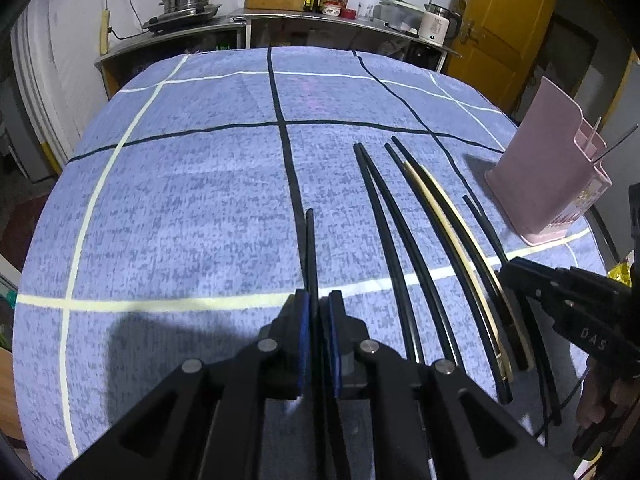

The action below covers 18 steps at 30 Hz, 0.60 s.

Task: Organize utensils
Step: 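Lift both black chopsticks upright and lower them into the pink holder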

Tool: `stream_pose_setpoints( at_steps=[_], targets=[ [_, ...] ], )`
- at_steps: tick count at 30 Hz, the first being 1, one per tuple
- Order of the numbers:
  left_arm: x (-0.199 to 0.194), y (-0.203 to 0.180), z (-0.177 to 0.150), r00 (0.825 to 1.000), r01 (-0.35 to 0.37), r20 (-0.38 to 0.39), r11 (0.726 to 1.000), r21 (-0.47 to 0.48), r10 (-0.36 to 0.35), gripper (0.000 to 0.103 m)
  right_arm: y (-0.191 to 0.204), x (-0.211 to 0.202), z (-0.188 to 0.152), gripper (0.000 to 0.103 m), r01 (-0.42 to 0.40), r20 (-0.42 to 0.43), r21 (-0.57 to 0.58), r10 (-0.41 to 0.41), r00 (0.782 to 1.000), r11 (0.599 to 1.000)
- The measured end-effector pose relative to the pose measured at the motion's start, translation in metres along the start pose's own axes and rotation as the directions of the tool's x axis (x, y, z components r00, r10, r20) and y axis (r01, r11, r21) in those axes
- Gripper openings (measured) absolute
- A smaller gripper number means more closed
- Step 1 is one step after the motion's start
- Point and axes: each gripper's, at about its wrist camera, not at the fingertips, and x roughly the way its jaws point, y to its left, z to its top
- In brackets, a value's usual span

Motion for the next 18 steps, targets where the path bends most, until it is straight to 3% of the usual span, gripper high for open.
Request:
stream_pose_setpoints(
  at_steps=[6,11,18],
  targets=[
    [0.002,-0.003,0.004,1.000,-0.012,-0.008,1.000,0.009,0.012,0.010,-0.001,0.002,0.005,0.006,0.012,-0.006,-0.014,-0.012,1.000,1.000],
    [-0.001,0.001,0.005,0.999,0.034,-0.016,0.999,-0.033,-0.035,0.006,-0.004,-0.015,0.005,0.006,-0.010,0.028,-0.004,0.010,1.000,1.000],
    [-0.037,-0.004,0.007,0.996,0.067,0.053,0.997,-0.023,-0.065,0.006,0.000,-0.054,0.007,0.006,-0.031,0.098,-0.020,0.033,0.995,0.999]
  ],
)
